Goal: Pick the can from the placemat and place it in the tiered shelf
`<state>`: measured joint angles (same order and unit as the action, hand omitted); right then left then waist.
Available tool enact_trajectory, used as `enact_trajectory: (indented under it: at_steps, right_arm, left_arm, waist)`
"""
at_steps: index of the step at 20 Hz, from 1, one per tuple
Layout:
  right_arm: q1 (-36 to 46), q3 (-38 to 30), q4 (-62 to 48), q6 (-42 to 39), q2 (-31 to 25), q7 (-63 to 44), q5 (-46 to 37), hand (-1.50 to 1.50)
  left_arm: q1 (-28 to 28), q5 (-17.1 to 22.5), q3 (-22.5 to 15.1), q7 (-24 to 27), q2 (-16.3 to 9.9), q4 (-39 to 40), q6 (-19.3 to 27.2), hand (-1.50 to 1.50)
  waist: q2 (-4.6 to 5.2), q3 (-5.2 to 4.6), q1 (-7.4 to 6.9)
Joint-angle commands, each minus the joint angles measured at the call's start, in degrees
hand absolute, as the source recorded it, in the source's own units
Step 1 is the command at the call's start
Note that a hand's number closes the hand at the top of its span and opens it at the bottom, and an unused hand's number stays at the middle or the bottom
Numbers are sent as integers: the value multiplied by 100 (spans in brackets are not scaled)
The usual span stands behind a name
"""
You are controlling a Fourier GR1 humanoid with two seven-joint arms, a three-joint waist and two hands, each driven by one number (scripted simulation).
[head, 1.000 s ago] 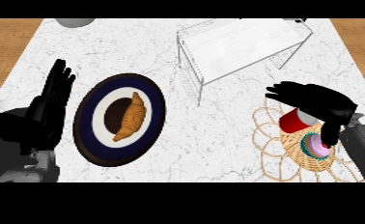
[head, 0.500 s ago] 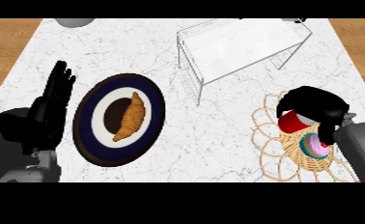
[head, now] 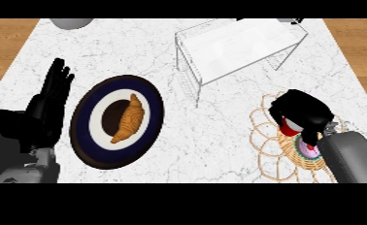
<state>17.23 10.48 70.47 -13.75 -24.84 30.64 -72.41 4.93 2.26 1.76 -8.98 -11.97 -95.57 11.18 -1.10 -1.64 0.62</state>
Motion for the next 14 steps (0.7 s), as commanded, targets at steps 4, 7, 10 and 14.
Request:
enact_trajectory:
  at_steps: [4,7,10,14]
  right_arm:
    - [-760,86,766,-469,1721,-2172,-17,150]
    - [-1271,91,1453,-773,1957,-2287,296,150]
    - [-1420,410,2400,-1137,2446,-2876,516,150]
    - [-1670,203,3595,-1311,2468,-3272,1674,150]
  left_arm:
    - [-185,-23,0,83,23,38,-23,0]
    - [-182,-69,-95,-130,59,-230,19,0]
    - [40,-35,40,-132,40,-30,39,0]
    - [-132,-107,-64,87,161,-100,59,0]
  waist:
    - [63,153,61]
    - [61,160,67]
    - [74,158,55]
    - [65,163,81]
